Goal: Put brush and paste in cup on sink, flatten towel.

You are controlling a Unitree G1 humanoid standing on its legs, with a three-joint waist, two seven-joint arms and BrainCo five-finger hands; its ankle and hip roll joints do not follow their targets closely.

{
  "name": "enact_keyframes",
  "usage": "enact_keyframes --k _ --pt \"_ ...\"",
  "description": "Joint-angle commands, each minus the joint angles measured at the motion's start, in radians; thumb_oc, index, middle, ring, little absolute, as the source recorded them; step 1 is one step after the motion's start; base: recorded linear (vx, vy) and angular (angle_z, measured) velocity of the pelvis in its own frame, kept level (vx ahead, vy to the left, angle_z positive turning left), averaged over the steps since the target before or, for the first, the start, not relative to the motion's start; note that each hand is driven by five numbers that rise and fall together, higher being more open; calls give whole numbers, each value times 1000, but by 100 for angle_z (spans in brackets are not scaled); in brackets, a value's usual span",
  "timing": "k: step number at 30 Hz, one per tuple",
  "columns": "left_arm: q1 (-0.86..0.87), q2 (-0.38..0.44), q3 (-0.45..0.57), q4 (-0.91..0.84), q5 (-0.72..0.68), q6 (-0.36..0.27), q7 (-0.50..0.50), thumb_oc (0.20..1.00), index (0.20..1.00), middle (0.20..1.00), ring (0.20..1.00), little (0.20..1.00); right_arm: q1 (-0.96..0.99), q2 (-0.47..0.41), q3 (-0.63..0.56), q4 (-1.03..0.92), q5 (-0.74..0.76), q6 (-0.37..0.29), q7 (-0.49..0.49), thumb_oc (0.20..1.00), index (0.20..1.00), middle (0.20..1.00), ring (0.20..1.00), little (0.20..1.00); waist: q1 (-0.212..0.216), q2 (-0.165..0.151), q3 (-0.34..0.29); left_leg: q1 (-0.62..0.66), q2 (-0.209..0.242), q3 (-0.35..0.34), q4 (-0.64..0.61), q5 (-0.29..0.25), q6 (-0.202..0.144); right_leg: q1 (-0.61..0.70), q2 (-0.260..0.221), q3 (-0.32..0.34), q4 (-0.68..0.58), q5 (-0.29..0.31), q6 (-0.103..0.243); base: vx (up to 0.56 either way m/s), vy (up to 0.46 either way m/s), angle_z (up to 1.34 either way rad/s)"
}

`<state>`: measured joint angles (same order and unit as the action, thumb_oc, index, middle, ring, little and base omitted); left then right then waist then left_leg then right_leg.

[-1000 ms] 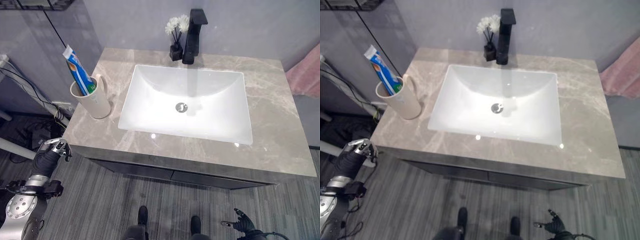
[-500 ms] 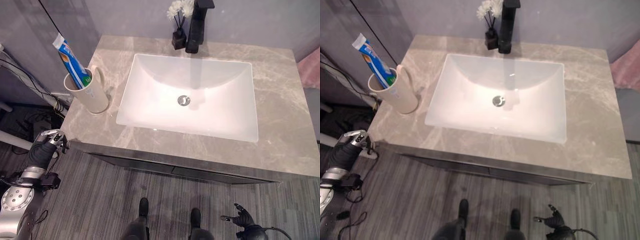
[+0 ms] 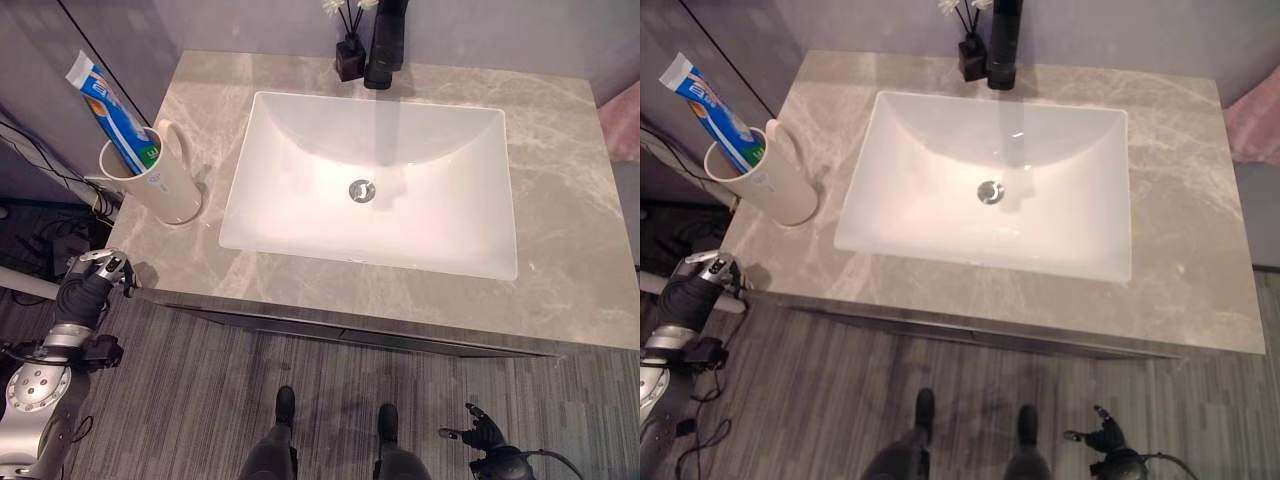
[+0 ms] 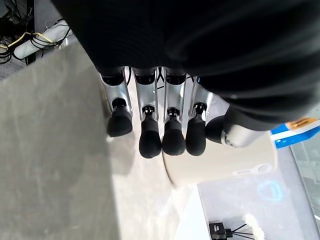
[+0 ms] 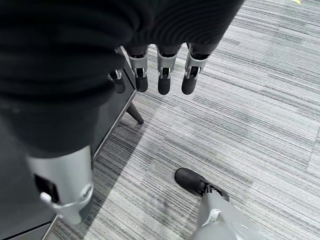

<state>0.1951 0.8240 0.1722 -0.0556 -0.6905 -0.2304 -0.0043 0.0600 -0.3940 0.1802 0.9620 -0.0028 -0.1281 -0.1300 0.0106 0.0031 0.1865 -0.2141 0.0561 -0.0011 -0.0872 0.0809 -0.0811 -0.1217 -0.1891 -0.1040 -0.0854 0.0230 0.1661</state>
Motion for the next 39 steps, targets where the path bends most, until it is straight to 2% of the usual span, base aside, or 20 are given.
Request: enact_keyframes --k 1,18,29,39 --pt "-53 22 10 44 20 -32 28 200 200 200 200 200 -21 -44 28 -20 29 0 -19 1000 1000 1000 1000 1000 -18 2 -11 -11 42 10 7 42 -18 -28 -36 13 23 64 17 15 -2 -14" --pt "-235 -13 -68 125 51 -32 109 200 200 200 200 200 -46 -41 53 -21 26 10 -27 1000 1000 1000 1000 1000 -44 -4 13 -11 49 29 9 34 -17 -67 -32 38 64 44 11 3 2 -2" --pt "-415 19 -124 238 82 -34 168 200 200 200 200 200 -63 -39 81 -24 33 11 -25 1000 1000 1000 1000 1000 -61 -13 32 -27 54 39 10 34 -20 -89 -27 51 61 45 11 -1 1 -4" --pt "-496 36 -151 305 97 -34 195 200 200 200 200 200 -77 -42 94 -32 35 11 -29 1000 1000 1000 1000 1000 -68 -21 46 -41 57 43 12 35 -20 -110 -23 59 62 49 11 -3 0 -2"
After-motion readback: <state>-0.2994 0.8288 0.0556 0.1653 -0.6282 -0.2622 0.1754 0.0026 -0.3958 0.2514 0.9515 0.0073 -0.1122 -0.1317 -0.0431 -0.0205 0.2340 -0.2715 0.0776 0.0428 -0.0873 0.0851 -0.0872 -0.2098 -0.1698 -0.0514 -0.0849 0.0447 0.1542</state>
